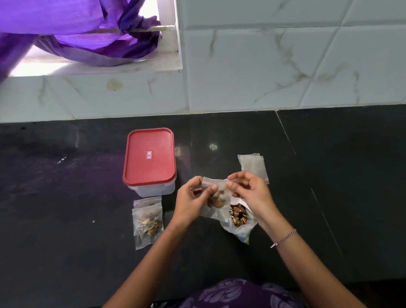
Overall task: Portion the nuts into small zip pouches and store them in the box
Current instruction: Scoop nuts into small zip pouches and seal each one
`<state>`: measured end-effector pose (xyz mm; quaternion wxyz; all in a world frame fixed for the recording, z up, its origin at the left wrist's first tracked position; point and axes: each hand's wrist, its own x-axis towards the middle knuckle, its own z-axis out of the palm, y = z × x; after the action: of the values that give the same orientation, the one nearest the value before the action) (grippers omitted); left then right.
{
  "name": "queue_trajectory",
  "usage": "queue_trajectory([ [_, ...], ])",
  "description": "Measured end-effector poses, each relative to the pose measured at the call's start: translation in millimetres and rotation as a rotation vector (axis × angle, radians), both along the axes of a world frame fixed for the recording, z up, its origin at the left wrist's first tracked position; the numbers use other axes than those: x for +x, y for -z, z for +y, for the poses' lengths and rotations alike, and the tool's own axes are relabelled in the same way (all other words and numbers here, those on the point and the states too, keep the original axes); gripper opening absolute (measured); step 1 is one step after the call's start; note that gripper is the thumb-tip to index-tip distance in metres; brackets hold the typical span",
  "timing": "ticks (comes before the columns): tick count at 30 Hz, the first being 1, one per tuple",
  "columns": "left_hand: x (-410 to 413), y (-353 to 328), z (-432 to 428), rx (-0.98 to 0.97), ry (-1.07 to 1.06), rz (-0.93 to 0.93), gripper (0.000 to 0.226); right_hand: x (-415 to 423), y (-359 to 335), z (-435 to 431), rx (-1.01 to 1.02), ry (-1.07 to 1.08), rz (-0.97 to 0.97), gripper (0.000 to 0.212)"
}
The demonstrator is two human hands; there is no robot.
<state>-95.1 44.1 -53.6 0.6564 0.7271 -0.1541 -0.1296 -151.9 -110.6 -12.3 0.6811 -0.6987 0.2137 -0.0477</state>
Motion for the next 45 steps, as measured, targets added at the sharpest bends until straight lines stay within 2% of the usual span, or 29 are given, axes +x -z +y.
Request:
queue_trajectory([
  [3,-3,-4,-1,-0.036,0.020,0.040,0.009,-1,5,7,0.114,0.063,-0.023,0.009],
  [5,-6,-7,-2,-0.080,0.051,0.068,0.015,-1,7,8,0.028,0.069,-0.071,0.012],
  [8,-11,-11,-2,-0.133,0.061,0.145,0.042,1,5,10,-0.117,0.055,-0.121,0.017],
  [10,-11,-12,-4,-0.130,0.028,0.162,0.038,2,3,11,-0.118,0.057,-0.131,0.016],
  [13,-8,-13,-7,-0.136,-0.094,0.167,0.027,0,2,15,0.026,0.068,-0.135,0.011],
  [17,-2,-17,-6,-0.217,-0.168,0.229,0.026,-13,6,17,0.172,0.034,-0.043,0.018],
  [21,-2,-22,-8,-0.217,-0.214,0.178,0.028,-26,16,23,-0.062,-0.152,0.119,0.013],
  [27,10,-18,-4,-0.269,-0.276,0.244,0.037,-23,16,17,-0.185,-0.054,0.031,0.017],
  [28,11,-18,-5,-0.285,-0.282,0.241,0.036,-21,15,18,-0.121,-0.035,0.040,0.017],
  [31,14,-20,-5,-0.313,-0.287,0.236,0.032,-16,12,31,0.339,-0.042,0.070,0.023],
  [33,13,-22,-5,-0.309,-0.276,0.220,0.029,-14,12,41,0.425,-0.095,0.043,0.036],
  [35,10,-24,-7,-0.282,-0.255,0.206,0.023,-13,15,52,0.347,-0.106,0.021,0.045],
  [38,6,-22,-9,-0.317,-0.254,0.227,0.020,-16,21,61,0.217,-0.049,0.017,0.041],
  [39,6,-19,-9,-0.334,-0.268,0.240,0.021,-18,22,62,0.126,-0.044,0.012,0.042],
  [42,8,-10,-4,-0.348,-0.293,0.282,0.024,-19,25,59,-0.315,-0.090,0.008,0.045],
  [43,8,-9,-3,-0.338,-0.292,0.272,0.025,-19,23,56,-0.360,-0.119,0.020,0.049],
  [45,11,-12,0,-0.280,-0.284,0.204,0.027,-15,15,49,-0.240,-0.115,0.048,0.058],
])
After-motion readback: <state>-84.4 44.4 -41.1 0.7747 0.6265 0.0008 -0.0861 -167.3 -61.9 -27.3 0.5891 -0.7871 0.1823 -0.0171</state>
